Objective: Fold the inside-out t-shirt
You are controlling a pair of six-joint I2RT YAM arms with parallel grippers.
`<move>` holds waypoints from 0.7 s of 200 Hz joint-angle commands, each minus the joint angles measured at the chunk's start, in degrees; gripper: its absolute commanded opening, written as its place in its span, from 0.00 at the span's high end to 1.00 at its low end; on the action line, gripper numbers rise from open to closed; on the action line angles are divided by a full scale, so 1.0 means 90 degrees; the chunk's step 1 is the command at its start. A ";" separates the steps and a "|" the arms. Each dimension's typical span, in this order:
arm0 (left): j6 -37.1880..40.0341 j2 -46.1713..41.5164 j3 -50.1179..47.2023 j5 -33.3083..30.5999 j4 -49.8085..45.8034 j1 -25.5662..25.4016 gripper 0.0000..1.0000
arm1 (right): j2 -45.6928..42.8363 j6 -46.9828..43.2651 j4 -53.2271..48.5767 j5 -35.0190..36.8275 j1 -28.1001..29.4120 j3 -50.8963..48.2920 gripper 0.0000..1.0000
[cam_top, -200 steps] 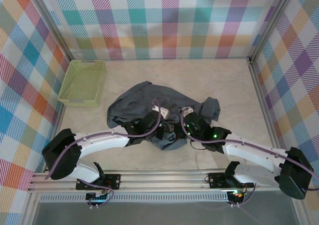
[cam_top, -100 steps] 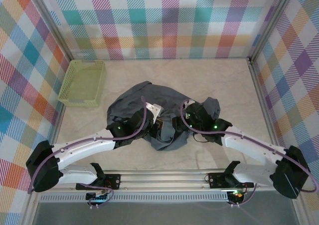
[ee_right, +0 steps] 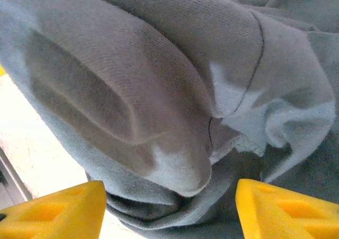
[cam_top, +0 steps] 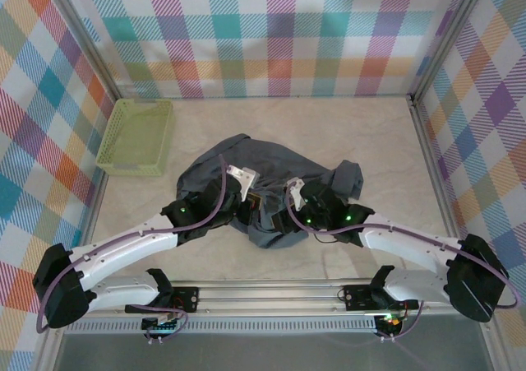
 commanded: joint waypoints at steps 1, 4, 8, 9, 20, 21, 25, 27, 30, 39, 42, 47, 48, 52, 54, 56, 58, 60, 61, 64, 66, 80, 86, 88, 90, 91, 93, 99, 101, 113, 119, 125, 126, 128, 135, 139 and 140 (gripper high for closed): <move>0.0079 -0.0128 0.0149 0.0073 -0.0151 0.0076 1.00 | 0.0256 -0.0254 0.0346 0.0405 0.0072 0.0214 0.35; 0.0080 -0.0127 0.0145 0.0089 -0.0150 0.0081 1.00 | 0.0296 -0.0258 0.0343 0.0472 0.0078 0.0223 0.36; 0.0087 -0.0120 0.0146 0.0099 -0.0148 0.0091 1.00 | 0.0352 -0.0264 0.0365 0.0535 0.0082 0.0235 0.36; 0.0087 -0.0118 0.0144 0.0100 -0.0148 0.0092 1.00 | 0.0359 -0.0261 0.0376 0.0543 0.0082 0.0237 0.37; 0.0092 -0.0105 0.0163 0.0140 -0.0175 0.0084 1.00 | 0.0478 -0.0316 0.0499 0.0547 0.0092 0.0273 0.38; 0.0095 -0.0106 0.0168 0.0140 -0.0176 0.0089 1.00 | 0.0490 -0.0327 0.0507 0.0539 0.0092 0.0280 0.38; 0.0097 -0.0094 0.0172 0.0135 -0.0185 0.0087 1.00 | 0.0547 -0.0356 0.0517 0.0520 0.0100 0.0310 0.39; 0.0097 -0.0097 0.0177 0.0134 -0.0187 0.0084 1.00 | 0.0574 -0.0369 0.0508 0.0514 0.0101 0.0337 0.40; 0.0097 -0.0080 0.0181 0.0130 -0.0202 0.0092 1.00 | 0.0620 -0.0380 0.0495 0.0500 0.0102 0.0387 0.42; 0.0105 -0.0075 0.0199 0.0106 -0.0214 0.0098 0.99 | 0.0772 -0.0410 0.0392 0.0484 0.0121 0.0537 0.50; 0.0107 -0.0067 0.0210 0.0094 -0.0209 0.0101 0.99 | 0.0823 -0.0427 0.0343 0.0495 0.0131 0.0590 0.53; 0.0104 -0.0057 0.0219 0.0035 -0.0207 0.0105 0.98 | 0.0870 -0.0434 0.0275 0.0514 0.0145 0.0655 0.59; 0.0101 -0.0048 0.0230 0.0019 -0.0212 0.0104 0.98 | 0.0877 -0.0435 0.0258 0.0523 0.0143 0.0666 0.60; 0.0097 -0.0027 0.0256 -0.0055 -0.0421 0.0118 0.97 | 0.0902 -0.0435 0.0218 0.0555 0.0145 0.0705 0.66; 0.0095 -0.0012 0.0279 -0.0089 -0.0478 0.0121 0.97 | 0.0902 -0.0432 0.0184 0.0579 0.0145 0.0719 0.68; 0.0096 -0.0003 0.0292 -0.0127 -0.0511 0.0127 0.98 | 0.0903 -0.0429 0.0159 0.0604 0.0157 0.0727 0.71; 0.0097 0.0016 0.0312 -0.0166 -0.0549 0.0138 0.97 | 0.0890 -0.0431 0.0137 0.0615 0.0157 0.0741 0.74; 0.0097 0.0031 0.0337 -0.0202 -0.0588 0.0144 0.97 | 0.0875 -0.0434 0.0113 0.0633 0.0160 0.0752 0.77; 0.0097 0.0045 0.0352 -0.0222 -0.0612 0.0148 0.98 | 0.0864 -0.0434 0.0099 0.0650 0.0160 0.0759 0.78; 0.0097 0.0073 0.0391 -0.0293 -0.0660 0.0156 0.97 | 0.0836 -0.0435 0.0050 0.0683 0.0161 0.0761 0.82; 0.0097 0.0089 0.0418 -0.0342 -0.0718 0.0165 0.97 | 0.0808 -0.0430 0.0025 0.0723 0.0163 0.0765 0.85; 0.0110 0.0215 0.0614 -0.0640 -0.0993 0.0182 0.97 | 0.0520 -0.0381 -0.0342 0.1071 0.0167 0.0788 0.97; 0.0125 0.0256 0.0700 -0.0713 -0.1085 0.0181 0.97 | 0.0377 -0.0351 -0.0497 0.1288 0.0162 0.0778 0.99; 0.0126 0.0262 0.0724 -0.0725 -0.1112 0.0184 0.97 | 0.0339 -0.0340 -0.0573 0.1389 0.0163 0.0771 1.00; 0.0126 0.0278 0.0767 -0.0748 -0.1146 0.0182 0.97 | 0.0278 -0.0326 -0.0634 0.1476 0.0159 0.0765 1.00; 0.0126 0.0285 0.0782 -0.0753 -0.1160 0.0186 0.97 | 0.0254 -0.0317 -0.0665 0.1506 0.0160 0.0765 1.00; 0.0119 0.0296 0.0825 -0.0769 -0.1195 0.0182 0.96 | 0.0203 -0.0305 -0.0730 0.1627 0.0160 0.0758 1.00; 0.0105 0.0350 0.0949 -0.0756 -0.1284 0.0184 0.97 | 0.0090 -0.0251 -0.0947 0.1925 0.0148 0.0755 1.00; 0.0104 0.0358 0.0991 -0.0733 -0.1314 0.0182 0.96 | 0.0062 -0.0235 -0.1020 0.2015 0.0148 0.0751 1.00; 0.0088 0.0467 0.1265 -0.0421 -0.1422 0.0183 0.97 | -0.0042 -0.0163 -0.1357 0.2273 0.0043 0.0737 1.00; 0.0101 0.0541 0.1431 -0.0135 -0.1463 0.0153 0.98 | -0.0040 -0.0113 -0.1466 0.2288 -0.0003 0.0720 1.00; 0.0152 0.0607 0.1583 0.0110 -0.1497 0.0100 0.99 | -0.0029 -0.0064 -0.1532 0.2267 -0.0060 0.0686 1.00; 0.0159 0.0626 0.1615 0.0149 -0.1501 0.0087 0.99 | -0.0027 -0.0054 -0.1539 0.2269 -0.0062 0.0682 1.00; 0.0183 0.0650 0.1659 0.0230 -0.1517 0.0060 1.00 | -0.0018 -0.0034 -0.1547 0.2262 -0.0085 0.0672 1.00; 0.0285 0.0688 0.1806 0.0461 -0.1544 -0.0083 1.00 | 0.0012 0.0036 -0.1558 0.2235 -0.0117 0.0647 0.99; 0.0361 0.0698 0.1875 0.0551 -0.1546 -0.0174 1.00 | 0.0036 0.0091 -0.1562 0.2223 -0.0142 0.0642 0.99; 0.0385 0.0696 0.1883 0.0566 -0.1545 -0.0197 1.00 | 0.0045 0.0106 -0.1559 0.2217 -0.0147 0.0645 0.99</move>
